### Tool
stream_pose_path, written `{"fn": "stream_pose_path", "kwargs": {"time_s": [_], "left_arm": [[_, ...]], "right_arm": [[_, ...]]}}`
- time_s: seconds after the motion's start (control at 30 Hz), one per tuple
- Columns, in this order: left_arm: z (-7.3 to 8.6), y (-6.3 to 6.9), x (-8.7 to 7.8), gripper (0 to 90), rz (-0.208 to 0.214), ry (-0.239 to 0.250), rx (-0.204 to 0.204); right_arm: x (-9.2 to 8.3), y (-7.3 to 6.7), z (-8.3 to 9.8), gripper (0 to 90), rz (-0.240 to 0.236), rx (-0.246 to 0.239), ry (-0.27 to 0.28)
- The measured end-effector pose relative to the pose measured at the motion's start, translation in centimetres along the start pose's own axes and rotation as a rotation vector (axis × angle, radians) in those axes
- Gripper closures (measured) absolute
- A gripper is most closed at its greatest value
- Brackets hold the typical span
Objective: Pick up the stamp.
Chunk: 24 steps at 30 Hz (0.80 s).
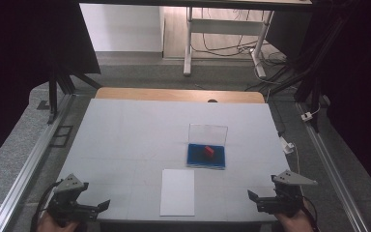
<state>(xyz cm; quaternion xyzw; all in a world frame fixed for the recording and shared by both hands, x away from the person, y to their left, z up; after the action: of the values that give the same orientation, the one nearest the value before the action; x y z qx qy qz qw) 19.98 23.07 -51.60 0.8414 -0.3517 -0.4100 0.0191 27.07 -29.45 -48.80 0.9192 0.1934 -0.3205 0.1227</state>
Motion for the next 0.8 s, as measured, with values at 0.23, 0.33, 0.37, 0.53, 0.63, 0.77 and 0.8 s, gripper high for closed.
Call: {"fn": "stream_pose_path", "kwargs": {"time_s": [0.23, 0.33, 0.37, 0.53, 0.63, 0.77, 0.8], "left_arm": [[0.03, 0.13, 0.14, 0.4, -0.016, -0.016, 0.012], [0.00, 0.23, 0.21, 0.5, -0.019, -0.018, 0.020], [-0.02, 0.25, 0.23, 0.5, -0.020, -0.019, 0.023], [0.04, 0.21, 0.19, 0.7, -0.006, -0.017, 0.021], [0.08, 0.24, 0.10, 0.7, -0.003, -0.013, 0.025], [0.05, 0.27, 0.13, 0.7, -0.003, -0.013, 0.026], [0.05, 0.27, 0.13, 0.7, -0.003, -0.013, 0.026]], "right_arm": [[-0.10, 0.04, -0.01, 0.3, -0.031, 0.008, -0.001], [-0.10, -0.09, 0.03, 1.4, -0.067, -0.005, -0.003], [-0.10, -0.09, 0.03, 1.4, -0.067, -0.005, -0.003], [-0.04, -0.10, 0.01, 0.0, -0.067, 0.001, -0.006], [-0.02, -0.21, 0.01, 0.0, -0.053, -0.015, -0.010], [0.04, -0.18, 0.00, 0.0, -0.036, -0.014, -0.013], [0.04, -0.14, -0.01, 0.0, -0.035, -0.009, -0.014]]}}
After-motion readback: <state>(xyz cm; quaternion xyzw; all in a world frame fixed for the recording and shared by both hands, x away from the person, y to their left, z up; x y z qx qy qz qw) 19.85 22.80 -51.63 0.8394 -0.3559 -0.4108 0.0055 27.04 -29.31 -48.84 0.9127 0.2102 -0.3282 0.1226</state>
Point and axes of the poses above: each handheld gripper's, and its own axes: x roughly forward along the jaws, z roughly out of its underside, y roughly to its right, the point moved 5 cm from there along x, roughly forward along the jaws, and after that the axes turned 10 degrees about z, right-handed, at the moved point
